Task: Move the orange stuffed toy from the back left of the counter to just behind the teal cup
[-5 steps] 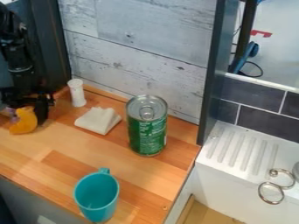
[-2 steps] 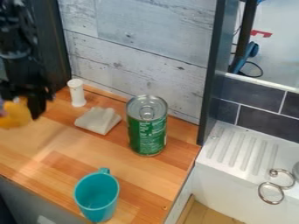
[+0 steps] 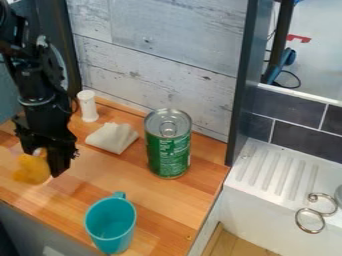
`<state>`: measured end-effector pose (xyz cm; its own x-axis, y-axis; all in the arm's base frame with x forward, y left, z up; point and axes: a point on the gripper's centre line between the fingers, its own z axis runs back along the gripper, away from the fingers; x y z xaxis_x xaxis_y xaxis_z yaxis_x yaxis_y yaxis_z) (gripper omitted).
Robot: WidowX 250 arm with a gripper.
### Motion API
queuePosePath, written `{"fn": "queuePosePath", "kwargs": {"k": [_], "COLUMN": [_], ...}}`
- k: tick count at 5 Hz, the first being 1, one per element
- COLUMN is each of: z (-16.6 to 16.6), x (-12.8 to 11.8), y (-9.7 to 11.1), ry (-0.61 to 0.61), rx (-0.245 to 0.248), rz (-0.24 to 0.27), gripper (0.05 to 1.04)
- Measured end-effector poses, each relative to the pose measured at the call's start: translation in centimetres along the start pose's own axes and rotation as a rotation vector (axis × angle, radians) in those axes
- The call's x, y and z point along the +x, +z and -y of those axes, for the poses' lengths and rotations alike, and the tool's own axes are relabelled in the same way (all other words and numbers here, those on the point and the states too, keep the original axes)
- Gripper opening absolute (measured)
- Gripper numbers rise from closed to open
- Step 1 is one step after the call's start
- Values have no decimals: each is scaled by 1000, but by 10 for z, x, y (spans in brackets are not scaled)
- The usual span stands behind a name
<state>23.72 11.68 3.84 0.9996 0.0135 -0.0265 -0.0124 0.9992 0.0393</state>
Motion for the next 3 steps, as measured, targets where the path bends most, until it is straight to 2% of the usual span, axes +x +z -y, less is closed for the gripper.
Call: {"fn": "queuePosePath", "kwargs": {"k": [1,2,3], "z": [2,5,4], "x": [3,15,18], "y": [-23,-33,-34], "ry": [-40,-85,-84], "rx": [-26,-70,-75], "rz": [-17,-8,-10], "gripper": [598,593,593]}}
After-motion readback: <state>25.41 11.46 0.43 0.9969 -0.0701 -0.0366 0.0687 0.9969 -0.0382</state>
